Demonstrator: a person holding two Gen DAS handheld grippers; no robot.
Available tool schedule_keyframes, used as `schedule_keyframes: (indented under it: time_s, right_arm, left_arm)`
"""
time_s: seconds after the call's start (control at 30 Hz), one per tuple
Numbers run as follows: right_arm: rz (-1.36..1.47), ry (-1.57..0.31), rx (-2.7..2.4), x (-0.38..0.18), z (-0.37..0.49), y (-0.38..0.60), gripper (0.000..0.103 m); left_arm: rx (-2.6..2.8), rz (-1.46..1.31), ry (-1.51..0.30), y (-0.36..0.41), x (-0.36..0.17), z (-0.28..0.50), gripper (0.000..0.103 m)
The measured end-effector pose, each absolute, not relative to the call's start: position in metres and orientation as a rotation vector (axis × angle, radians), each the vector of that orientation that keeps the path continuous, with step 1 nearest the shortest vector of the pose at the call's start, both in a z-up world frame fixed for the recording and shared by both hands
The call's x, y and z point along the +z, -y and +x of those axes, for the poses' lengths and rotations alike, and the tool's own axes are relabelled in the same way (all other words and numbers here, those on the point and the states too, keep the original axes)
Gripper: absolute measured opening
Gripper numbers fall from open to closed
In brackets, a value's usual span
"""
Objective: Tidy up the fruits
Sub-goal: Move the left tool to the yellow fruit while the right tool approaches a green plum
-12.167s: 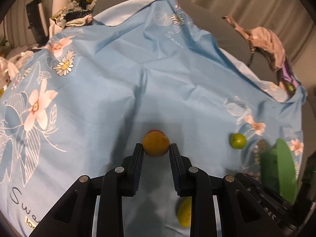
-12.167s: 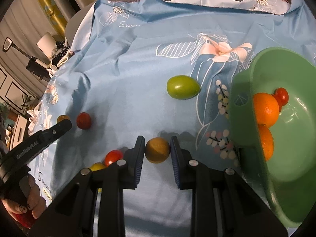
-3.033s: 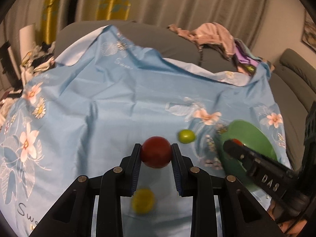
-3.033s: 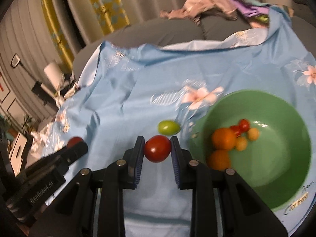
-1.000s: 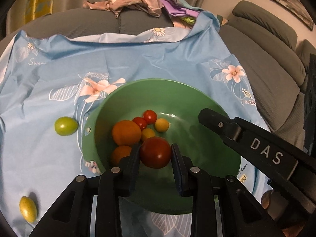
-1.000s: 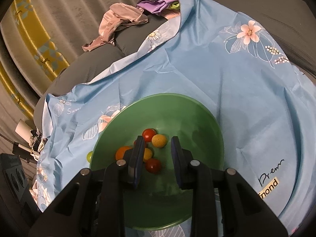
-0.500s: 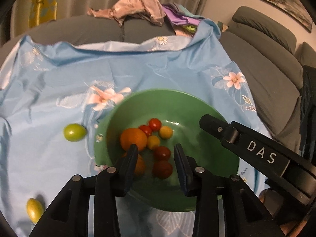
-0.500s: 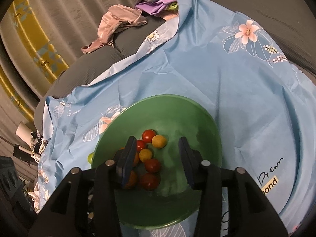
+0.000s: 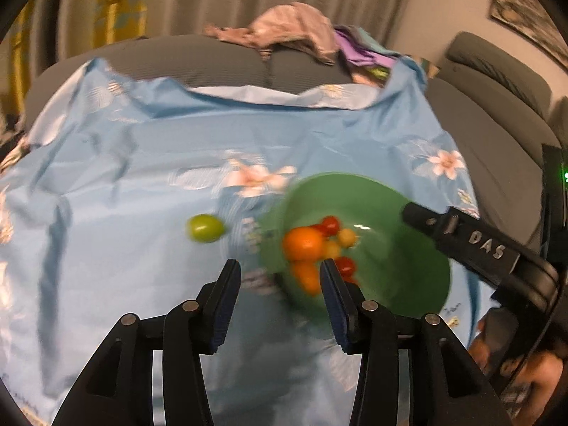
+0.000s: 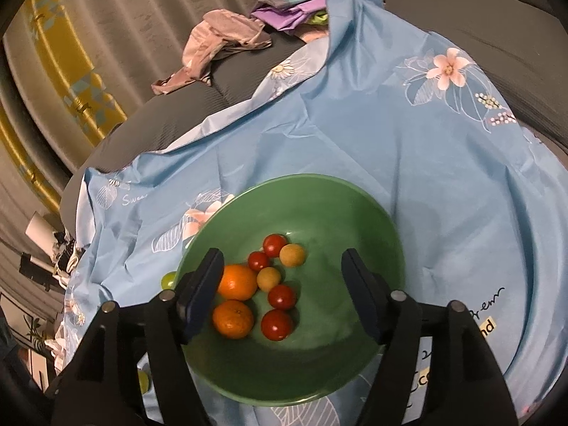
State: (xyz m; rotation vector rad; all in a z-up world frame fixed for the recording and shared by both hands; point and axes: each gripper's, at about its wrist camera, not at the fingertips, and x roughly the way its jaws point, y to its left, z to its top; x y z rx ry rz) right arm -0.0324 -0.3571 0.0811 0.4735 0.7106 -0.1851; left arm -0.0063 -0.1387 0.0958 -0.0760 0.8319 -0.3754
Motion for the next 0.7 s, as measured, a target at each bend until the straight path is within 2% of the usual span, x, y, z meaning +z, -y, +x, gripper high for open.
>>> schedule_keyframes:
  time_s: [0.2, 0.37, 0.7]
  right_arm:
    - [0.455, -0.709, -0.115, 0.085, -0.03, 0.342, 0.069]
    - [0.417, -0.714, -0.032, 0.089, -0.024, 0.315, 0.069]
    - [0.332, -0.754, 0.149, 0.084, -0.006, 0.257, 0.069]
  left_arm:
    - [-0.237, -0.1, -0.834, 0.077, 0.09, -0.017, 0.046]
    - [-0.163, -0.15, -0.904, 0.036, 0.067, -0.02, 0.046]
    - [-0.195, -0.206, -1.051, 0.024, 0.021, -0.002, 0.046]
